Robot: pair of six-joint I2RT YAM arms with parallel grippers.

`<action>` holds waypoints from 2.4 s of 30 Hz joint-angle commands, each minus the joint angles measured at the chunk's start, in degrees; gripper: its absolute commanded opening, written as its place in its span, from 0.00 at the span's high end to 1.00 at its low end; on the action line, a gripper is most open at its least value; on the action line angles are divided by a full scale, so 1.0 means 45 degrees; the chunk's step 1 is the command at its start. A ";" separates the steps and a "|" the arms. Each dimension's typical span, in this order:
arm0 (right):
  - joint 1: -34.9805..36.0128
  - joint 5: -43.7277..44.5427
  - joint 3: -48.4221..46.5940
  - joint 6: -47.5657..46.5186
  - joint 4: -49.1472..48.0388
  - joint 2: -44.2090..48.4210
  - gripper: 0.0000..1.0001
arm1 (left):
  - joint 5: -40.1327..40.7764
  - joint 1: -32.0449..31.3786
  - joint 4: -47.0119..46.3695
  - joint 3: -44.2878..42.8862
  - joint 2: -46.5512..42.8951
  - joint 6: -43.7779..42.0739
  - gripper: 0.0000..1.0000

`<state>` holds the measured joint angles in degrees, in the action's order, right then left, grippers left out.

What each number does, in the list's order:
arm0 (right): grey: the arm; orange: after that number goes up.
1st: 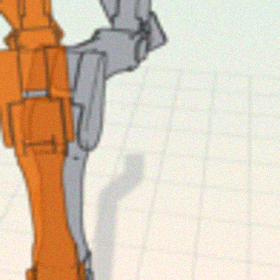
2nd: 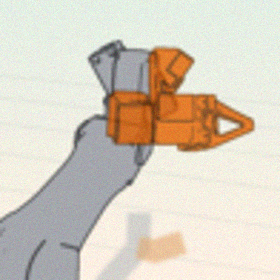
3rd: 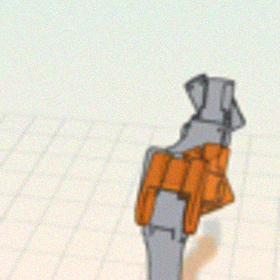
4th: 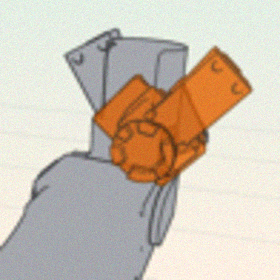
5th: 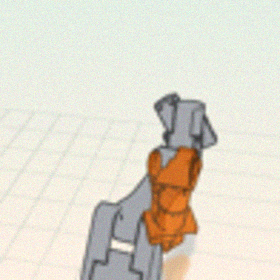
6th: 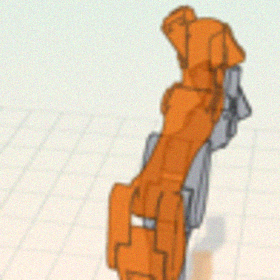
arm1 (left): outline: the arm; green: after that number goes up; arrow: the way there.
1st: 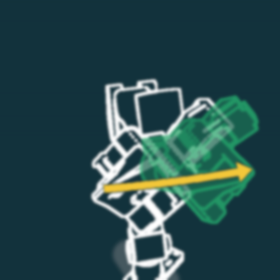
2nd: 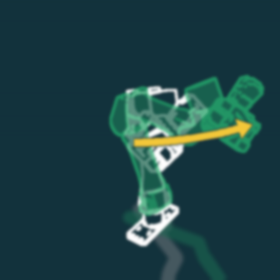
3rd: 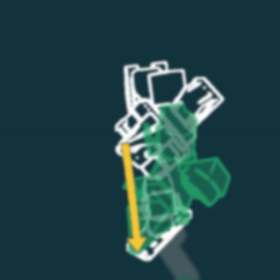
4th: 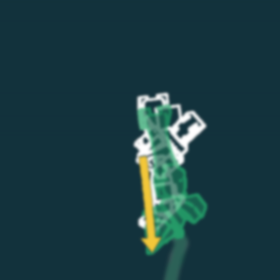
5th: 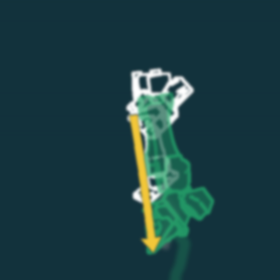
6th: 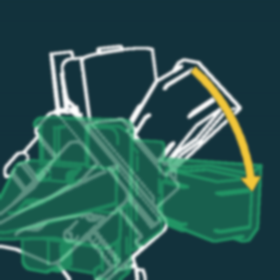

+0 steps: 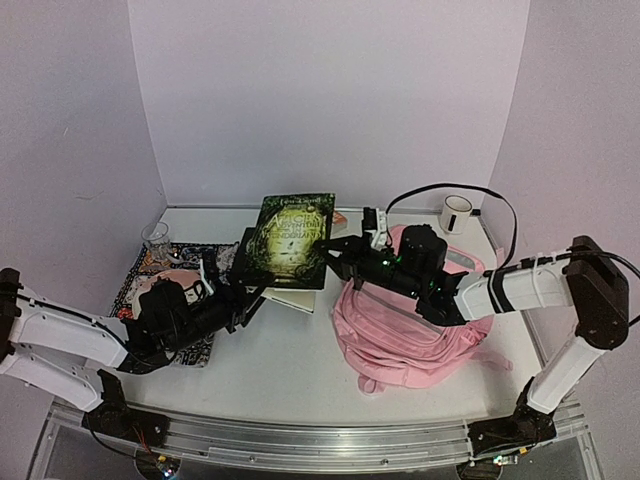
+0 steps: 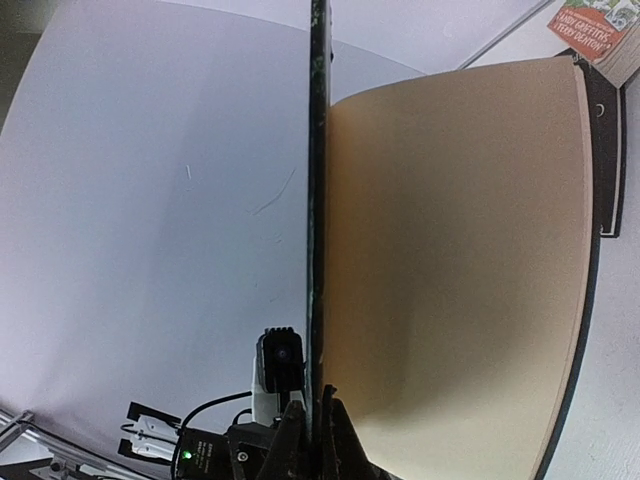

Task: Pack the student bag
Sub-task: Pass from the right arm to the left, then pick up the largest pocket of the bag from the student bag.

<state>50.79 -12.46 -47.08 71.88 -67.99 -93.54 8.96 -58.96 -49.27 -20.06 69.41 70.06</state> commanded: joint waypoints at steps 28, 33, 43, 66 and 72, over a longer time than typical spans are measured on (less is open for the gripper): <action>0.0907 -0.0781 0.0089 -0.1895 -0.3178 -0.0832 0.97 | 0.2270 -0.0120 -0.4211 0.0479 -0.0331 0.2708 0.64; 0.1016 -0.0782 0.0080 -0.1820 -0.3188 -0.0945 0.97 | 0.2137 -0.0121 -0.4594 0.0197 -0.0080 0.2328 0.79; 0.1021 0.0199 0.0760 -0.2824 -0.1751 -0.0004 0.62 | 0.2607 -0.0116 -0.5048 0.0771 -0.0264 0.1774 1.00; 0.0731 0.3815 -0.1806 -1.1772 1.6762 0.2896 0.10 | 0.0122 0.2180 -0.1068 0.0727 -0.0845 0.1020 1.00; 0.1398 0.4421 -0.3024 -1.2866 1.9675 0.1380 0.12 | -0.0885 0.3095 0.0708 0.0511 -0.1299 0.0892 1.00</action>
<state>54.74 3.93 -56.35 19.75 6.54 -82.70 9.46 -47.65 -46.65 -13.28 67.00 75.03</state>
